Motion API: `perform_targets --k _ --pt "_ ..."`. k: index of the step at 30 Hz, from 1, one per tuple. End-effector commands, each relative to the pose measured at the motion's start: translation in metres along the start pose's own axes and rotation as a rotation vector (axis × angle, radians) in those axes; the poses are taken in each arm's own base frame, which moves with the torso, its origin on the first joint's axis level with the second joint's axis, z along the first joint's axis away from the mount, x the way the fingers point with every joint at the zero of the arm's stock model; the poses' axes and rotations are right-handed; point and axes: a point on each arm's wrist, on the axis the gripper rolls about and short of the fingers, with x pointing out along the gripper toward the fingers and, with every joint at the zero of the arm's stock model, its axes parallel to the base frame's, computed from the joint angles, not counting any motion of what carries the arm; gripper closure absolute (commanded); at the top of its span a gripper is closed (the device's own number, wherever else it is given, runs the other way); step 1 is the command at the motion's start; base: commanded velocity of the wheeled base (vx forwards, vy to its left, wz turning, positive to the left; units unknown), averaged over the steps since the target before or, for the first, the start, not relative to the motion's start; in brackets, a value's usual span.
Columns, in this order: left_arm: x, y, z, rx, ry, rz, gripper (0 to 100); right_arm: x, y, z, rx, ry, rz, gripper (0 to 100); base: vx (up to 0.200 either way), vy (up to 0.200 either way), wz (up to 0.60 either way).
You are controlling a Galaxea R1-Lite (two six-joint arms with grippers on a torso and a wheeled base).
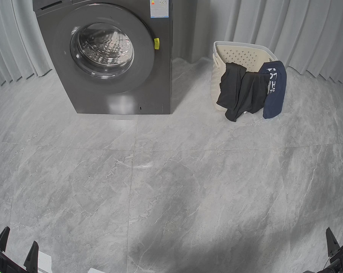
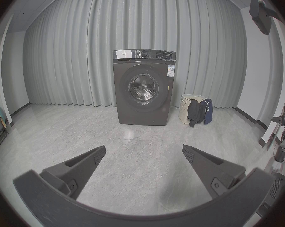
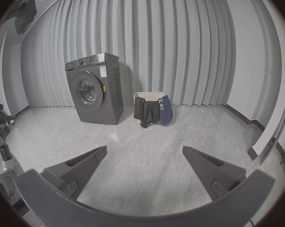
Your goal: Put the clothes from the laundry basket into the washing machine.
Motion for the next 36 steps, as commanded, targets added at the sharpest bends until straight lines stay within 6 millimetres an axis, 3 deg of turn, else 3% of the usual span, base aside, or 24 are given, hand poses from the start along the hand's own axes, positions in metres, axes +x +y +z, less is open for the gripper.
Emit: perform_targets --k 1,17,36 --pt "0.0004 0.0001 -0.0047 -0.001 0.007 -0.001 0 0.0011 0.0 -0.0045 0.0 0.015 -0.001 0 0.0 0.0 0.0" --pt "0.0003 0.0001 -0.0043 -0.001 0.005 -0.001 0 0.0011 0.0 -0.0045 0.0 0.015 -0.001 0 0.0 0.0 0.0" --pt "0.0003 0.0001 -0.0043 -0.005 0.005 0.002 0 0.0011 0.0 -0.0045 0.0 0.015 0.0 0 0.189 0.0 0.0"
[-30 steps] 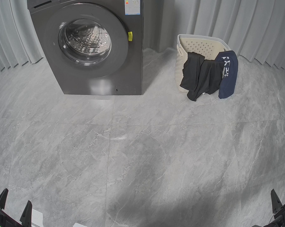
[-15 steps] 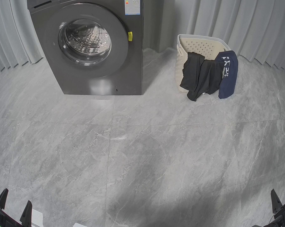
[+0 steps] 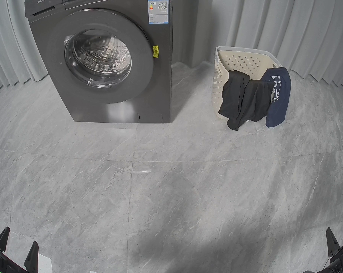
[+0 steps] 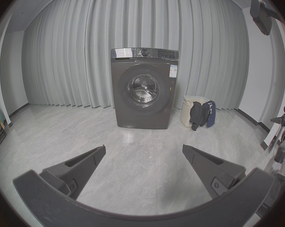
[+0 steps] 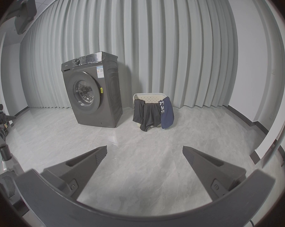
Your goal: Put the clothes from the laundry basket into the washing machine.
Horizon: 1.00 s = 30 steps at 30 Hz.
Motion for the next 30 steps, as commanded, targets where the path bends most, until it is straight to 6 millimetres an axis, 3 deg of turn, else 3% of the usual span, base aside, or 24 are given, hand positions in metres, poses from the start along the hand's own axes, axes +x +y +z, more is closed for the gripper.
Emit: perform_targets --k 1,11,26,30 --pt "0.0003 0.0001 -0.0043 0.0 0.004 0.0 0 0.0011 0.0 -0.0046 -0.001 0.016 0.001 0 0.0 0.0 0.0" --pt "0.0002 0.0002 -0.0043 0.003 0.003 0.002 0 0.0011 0.0 -0.0044 -0.001 0.015 0.001 0 0.0 0.0 0.0" --pt "0.0003 0.0002 -0.0043 -0.002 0.004 0.003 0 0.0011 0.0 -0.0044 -0.001 0.015 0.001 0 0.2 0.0 0.0" --pt "0.0003 0.0002 -0.0043 -0.003 0.004 0.005 0 0.0011 0.0 -0.0044 -0.001 0.015 0.001 0 0.0 0.0 0.0"
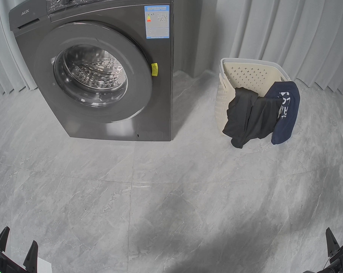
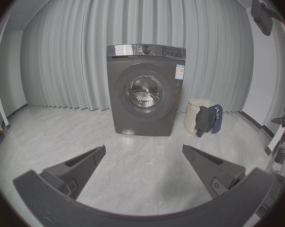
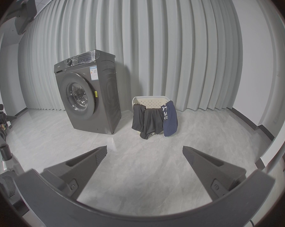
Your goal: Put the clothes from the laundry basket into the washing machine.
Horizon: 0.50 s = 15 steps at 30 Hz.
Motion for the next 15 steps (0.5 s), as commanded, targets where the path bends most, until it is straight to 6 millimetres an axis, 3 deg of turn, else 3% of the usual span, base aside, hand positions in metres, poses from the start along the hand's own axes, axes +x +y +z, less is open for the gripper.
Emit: perform_targets --k 1,5,15 --pt "0.0003 0.0002 -0.0043 -0.001 0.004 0.002 0 0.0011 0.0 -0.0045 0.0 0.015 0.001 0 0.0 0.0 0.0" --pt "0.0004 0.0002 -0.0047 -0.001 0.006 0.002 0 0.0011 0.0 -0.0045 0.0 0.015 0.0 0 0.0 0.0 0.0" --pt "0.0002 0.0002 -0.0043 0.001 0.003 0.002 0 0.0011 0.0 -0.0045 0.0 0.015 0.0 0 0.0 -0.2 0.0"
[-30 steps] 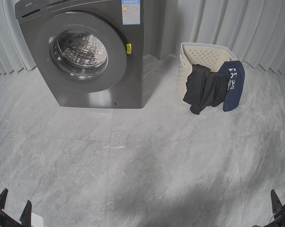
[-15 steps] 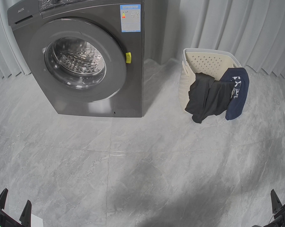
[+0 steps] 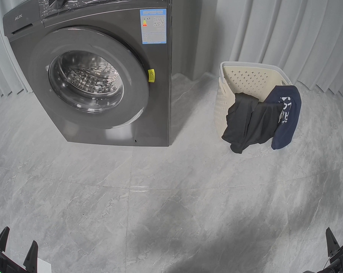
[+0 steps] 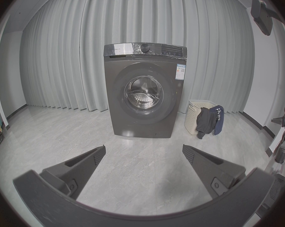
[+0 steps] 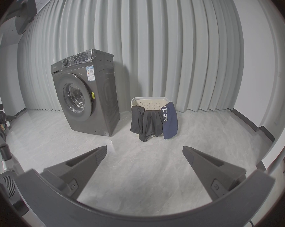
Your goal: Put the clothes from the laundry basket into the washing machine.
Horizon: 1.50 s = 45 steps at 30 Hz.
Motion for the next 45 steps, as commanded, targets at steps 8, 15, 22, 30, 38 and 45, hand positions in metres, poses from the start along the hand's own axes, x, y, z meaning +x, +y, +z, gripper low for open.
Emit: perform_targets --k 8,15,22,30,38,45 --pt "0.0003 0.0001 -0.0043 -0.001 0.004 0.0 0 0.0011 0.0 -0.0045 0.0 0.015 0.0 0 0.0 -0.2 0.0" --pt "0.0002 0.0001 -0.0043 -0.001 0.003 0.0 0 0.0011 0.0 -0.0045 0.0 0.015 0.0 0 0.0 -0.2 0.0" --pt "0.0003 0.0001 -0.0047 -0.003 0.004 0.0 0 0.0011 0.0 -0.0045 0.0 0.015 0.0 0 0.0 -0.143 0.0" --pt "0.0003 0.0001 -0.0043 -0.001 0.004 0.0 0 0.0011 0.0 -0.0045 0.0 0.015 0.0 0 0.0 0.0 0.0" --pt "0.0003 0.0001 -0.0043 -0.001 0.004 0.0 0 0.0011 0.0 -0.0045 0.0 0.015 0.0 0 0.0 -0.15 0.0" --pt "0.0003 0.0001 -0.0043 -0.003 0.004 0.0 0 0.0011 0.0 -0.0045 0.0 0.015 0.0 0 0.0 -0.2 0.0"
